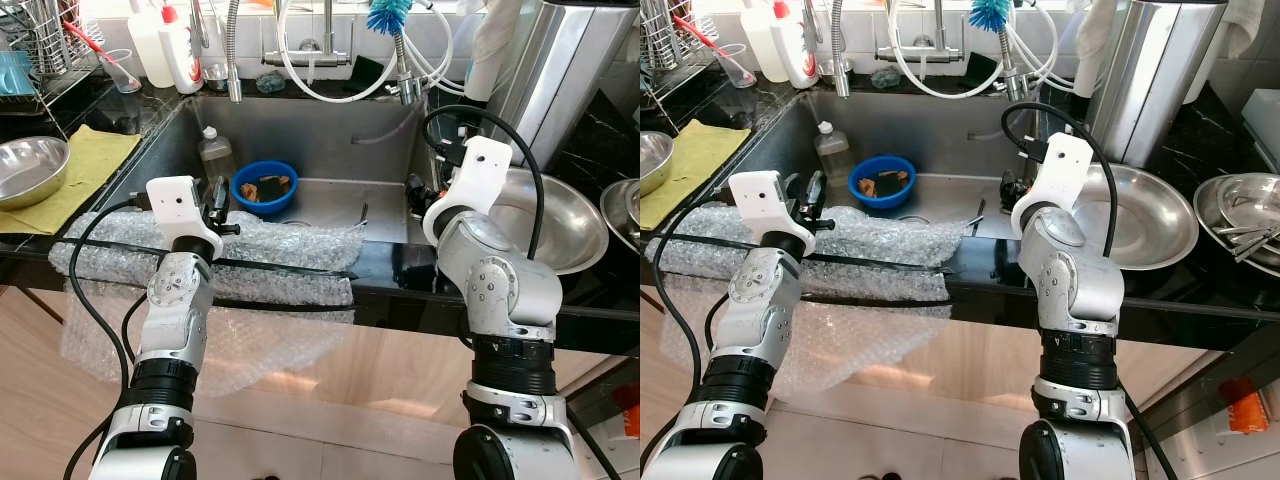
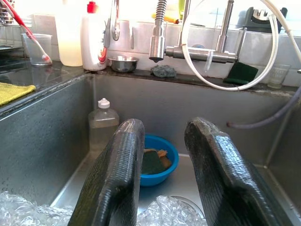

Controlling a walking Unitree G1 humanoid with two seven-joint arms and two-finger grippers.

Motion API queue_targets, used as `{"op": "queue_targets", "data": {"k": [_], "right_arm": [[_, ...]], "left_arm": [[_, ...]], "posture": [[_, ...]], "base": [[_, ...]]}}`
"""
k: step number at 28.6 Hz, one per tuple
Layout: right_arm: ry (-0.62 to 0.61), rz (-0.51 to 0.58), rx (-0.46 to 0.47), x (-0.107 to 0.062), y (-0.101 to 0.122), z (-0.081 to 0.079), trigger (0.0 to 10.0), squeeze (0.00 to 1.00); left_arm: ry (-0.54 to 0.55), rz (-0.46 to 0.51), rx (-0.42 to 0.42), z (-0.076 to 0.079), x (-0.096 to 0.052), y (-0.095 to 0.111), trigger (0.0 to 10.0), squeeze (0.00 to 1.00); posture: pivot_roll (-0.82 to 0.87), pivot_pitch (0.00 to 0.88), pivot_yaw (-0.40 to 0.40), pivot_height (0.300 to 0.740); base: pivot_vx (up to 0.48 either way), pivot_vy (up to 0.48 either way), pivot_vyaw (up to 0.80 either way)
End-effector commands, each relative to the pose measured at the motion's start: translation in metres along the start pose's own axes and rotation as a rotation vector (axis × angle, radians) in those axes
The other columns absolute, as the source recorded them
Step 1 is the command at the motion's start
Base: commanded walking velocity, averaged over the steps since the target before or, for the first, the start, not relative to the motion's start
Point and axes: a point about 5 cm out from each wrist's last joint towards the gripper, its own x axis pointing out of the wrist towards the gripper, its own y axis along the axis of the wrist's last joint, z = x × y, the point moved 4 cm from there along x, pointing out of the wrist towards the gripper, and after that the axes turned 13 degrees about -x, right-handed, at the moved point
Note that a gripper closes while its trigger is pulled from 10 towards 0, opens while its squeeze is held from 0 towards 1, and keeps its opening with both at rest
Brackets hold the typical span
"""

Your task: Kitchen organization

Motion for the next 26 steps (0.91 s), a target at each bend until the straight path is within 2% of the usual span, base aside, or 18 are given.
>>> {"op": "queue_targets", "data": {"k": [1,8,10,15,26], "right_arm": [[0.02,-0.011,0.01,0.001,0.0,-0.006,10.0,0.0],[0.007,0.005,-0.005,0.0,0.004,-0.005,10.0,0.0],[-0.046,0.016,-0.007,0.0,0.007,0.008,10.0,0.0],[-0.07,0.035,-0.004,-0.002,0.012,0.012,10.0,0.0],[-0.131,0.109,-0.132,-0.006,0.03,0.019,10.0,0.0]], "left_arm": [[-0.002,-0.007,-0.002,-0.001,0.0,0.0,10.0,0.0],[-0.005,-0.008,-0.004,0.0,0.0,0.0,10.0,0.0],[-0.01,-0.01,-0.007,0.001,0.0,-0.001,10.0,0.0],[-0.02,-0.016,-0.005,0.003,0.001,-0.002,10.0,0.0],[-0.036,-0.026,-0.013,0.008,0.0,-0.005,10.0,0.0]], "posture": [[-0.09,0.1,0.053,0.74],[-0.09,0.1,0.053,0.74],[-0.1,0.1,0.052,0.74],[-0.1,0.1,0.054,0.74],[-0.1,0.098,0.056,0.74]], "base": [[0.0,0.0,0.0],[0.0,0.0,0.0],[0.0,0.0,0.0],[0.0,0.0,0.0],[0.0,0.0,0.0]]}}
